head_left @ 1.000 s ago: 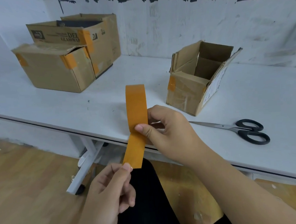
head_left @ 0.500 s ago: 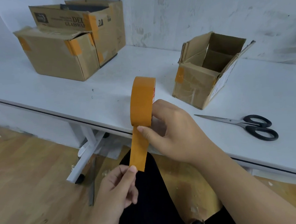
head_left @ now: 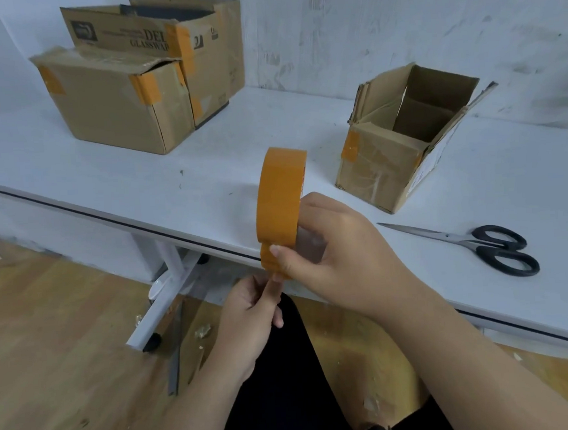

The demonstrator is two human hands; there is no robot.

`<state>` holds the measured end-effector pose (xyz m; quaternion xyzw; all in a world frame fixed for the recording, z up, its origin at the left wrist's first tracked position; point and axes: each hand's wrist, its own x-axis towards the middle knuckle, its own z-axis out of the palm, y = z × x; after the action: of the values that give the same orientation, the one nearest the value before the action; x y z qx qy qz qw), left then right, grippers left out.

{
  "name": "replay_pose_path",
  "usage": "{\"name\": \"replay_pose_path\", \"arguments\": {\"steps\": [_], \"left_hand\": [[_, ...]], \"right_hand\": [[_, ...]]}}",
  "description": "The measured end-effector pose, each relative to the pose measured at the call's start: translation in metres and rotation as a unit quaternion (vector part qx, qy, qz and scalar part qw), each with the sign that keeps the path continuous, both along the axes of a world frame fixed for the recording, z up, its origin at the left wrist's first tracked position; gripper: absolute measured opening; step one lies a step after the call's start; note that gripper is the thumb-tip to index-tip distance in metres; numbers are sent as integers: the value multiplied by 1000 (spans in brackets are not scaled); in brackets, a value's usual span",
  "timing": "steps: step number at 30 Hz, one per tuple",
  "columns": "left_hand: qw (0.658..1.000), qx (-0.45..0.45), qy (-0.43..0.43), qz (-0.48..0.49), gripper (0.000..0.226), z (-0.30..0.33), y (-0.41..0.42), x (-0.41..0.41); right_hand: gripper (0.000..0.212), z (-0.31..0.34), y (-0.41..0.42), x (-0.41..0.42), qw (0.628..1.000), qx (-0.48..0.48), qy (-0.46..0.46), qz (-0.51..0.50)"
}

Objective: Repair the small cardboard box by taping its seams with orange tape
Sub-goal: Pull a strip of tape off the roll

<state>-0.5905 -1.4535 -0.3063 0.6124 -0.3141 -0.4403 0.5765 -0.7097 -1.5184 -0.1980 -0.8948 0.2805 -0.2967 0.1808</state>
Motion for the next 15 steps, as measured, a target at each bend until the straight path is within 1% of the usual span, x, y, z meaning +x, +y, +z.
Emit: {"name": "replay_pose_path", "arguments": {"steps": [2, 3, 6, 8, 11, 13, 15], "left_hand": [[1000, 6, 23, 9, 29, 0, -1, -1], [999, 9, 50, 16, 26, -1, 0, -1], [982, -1, 186, 38, 16, -2, 4, -7], [966, -20, 254, 45, 4, -3, 5, -11], [950, -33, 307, 50, 15, -5, 8, -17], [942, -25, 332, 51, 14, -7, 11, -22], [941, -18, 335, 51, 11, -8, 13, -24]], "right_hand": [[17, 2, 0, -1, 1000, 16, -3, -2], [17, 2, 1, -1, 1000, 23, -2, -3], [17, 4, 3, -4, 999, 44, 1, -5], [22, 5, 4, -6, 998, 58, 4, -11], [29, 5, 5, -9, 997, 69, 9, -23], [30, 6, 5, -10, 997, 76, 10, -26], [30, 7, 5, -11, 996, 81, 10, -24]]}}
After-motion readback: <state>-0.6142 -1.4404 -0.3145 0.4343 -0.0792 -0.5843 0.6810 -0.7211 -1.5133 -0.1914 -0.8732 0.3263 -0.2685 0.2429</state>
